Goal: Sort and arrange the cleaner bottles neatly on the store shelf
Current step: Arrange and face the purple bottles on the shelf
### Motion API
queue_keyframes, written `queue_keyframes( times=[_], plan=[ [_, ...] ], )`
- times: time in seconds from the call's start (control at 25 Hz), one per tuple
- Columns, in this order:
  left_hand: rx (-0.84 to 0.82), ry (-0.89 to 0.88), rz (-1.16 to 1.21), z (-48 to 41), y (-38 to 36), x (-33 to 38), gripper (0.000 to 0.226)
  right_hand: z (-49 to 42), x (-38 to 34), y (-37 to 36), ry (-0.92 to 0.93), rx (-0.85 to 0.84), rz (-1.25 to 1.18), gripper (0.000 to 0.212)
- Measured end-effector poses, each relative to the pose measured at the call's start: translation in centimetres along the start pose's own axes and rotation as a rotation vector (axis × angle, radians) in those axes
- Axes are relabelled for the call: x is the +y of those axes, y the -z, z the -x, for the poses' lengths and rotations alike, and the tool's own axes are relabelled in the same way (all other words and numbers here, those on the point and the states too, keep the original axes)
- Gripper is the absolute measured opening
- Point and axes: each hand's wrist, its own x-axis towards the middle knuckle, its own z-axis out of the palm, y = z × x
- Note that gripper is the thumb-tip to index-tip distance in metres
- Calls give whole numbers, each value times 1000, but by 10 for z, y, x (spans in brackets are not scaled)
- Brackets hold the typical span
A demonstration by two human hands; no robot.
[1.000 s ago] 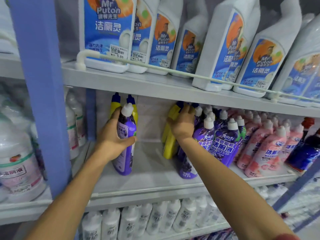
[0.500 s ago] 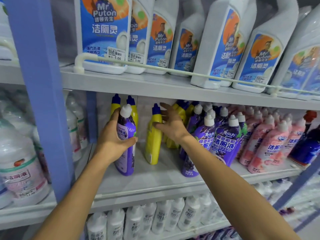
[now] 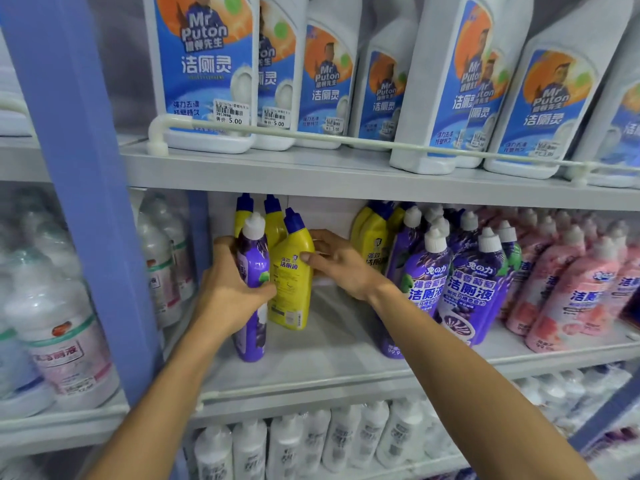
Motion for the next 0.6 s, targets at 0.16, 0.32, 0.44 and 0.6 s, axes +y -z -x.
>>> queue_keyframes(
  times=[0.16, 0.32, 0.44, 0.6],
  plan=[
    [27, 11, 17, -2, 3, -4, 74, -5, 5, -6, 37, -24, -8, 44],
    [140, 31, 13, -3, 5, -8, 68, -10, 14, -14, 2, 64, 0, 42],
    [102, 52, 45, -3, 4, -17, 56, -14, 23, -22, 2, 143, 9, 38],
    [-1, 68, 142, -7, 3, -23, 53, -25, 21, -37, 28, 123, -32, 36]
  ],
)
